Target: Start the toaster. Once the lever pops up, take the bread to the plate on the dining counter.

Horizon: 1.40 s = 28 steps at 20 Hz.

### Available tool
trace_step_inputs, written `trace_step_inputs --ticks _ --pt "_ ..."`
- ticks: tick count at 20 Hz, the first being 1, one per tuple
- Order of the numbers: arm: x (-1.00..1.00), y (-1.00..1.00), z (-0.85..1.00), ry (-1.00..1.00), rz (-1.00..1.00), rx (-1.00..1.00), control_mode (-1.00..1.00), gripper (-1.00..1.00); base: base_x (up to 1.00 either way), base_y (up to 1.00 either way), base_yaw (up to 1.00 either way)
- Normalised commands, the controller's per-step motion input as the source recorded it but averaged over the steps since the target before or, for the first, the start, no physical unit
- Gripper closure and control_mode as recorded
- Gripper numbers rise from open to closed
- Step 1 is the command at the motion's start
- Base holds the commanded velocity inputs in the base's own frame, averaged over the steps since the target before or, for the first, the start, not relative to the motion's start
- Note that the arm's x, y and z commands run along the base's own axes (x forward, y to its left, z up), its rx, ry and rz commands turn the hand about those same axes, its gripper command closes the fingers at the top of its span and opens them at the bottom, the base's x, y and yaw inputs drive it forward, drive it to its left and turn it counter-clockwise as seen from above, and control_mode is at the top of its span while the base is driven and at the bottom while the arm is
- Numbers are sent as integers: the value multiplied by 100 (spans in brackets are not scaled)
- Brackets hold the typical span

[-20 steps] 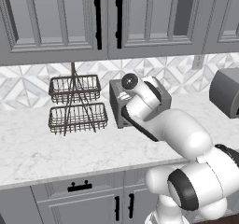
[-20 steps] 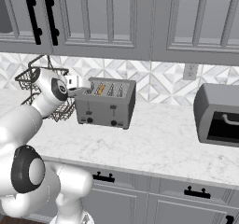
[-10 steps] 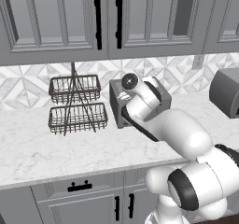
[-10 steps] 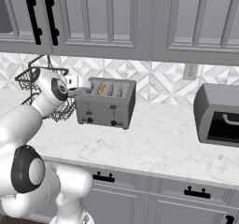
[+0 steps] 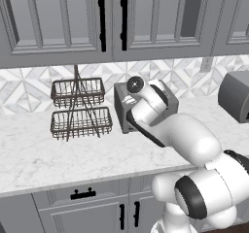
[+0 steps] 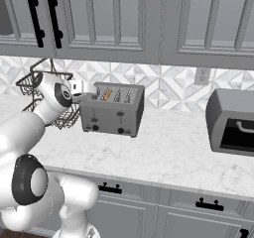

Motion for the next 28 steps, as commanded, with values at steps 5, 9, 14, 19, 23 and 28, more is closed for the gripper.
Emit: trace_step_inputs --ticks 5,9,14,19,23,28 --pt "0 0 0 0 0 0 -100 -100 0 0 0" --pt "0 0 0 0 0 0 -100 -100 0 0 0" --pt "0 0 0 0 0 0 -100 -100 0 0 0" --pt "0 0 0 0 0 0 -100 -100 0 0 0" --pt "0 0 0 0 0 0 -100 -100 0 0 0" --pt "0 0 0 0 0 0 -100 -100 0 0 0"
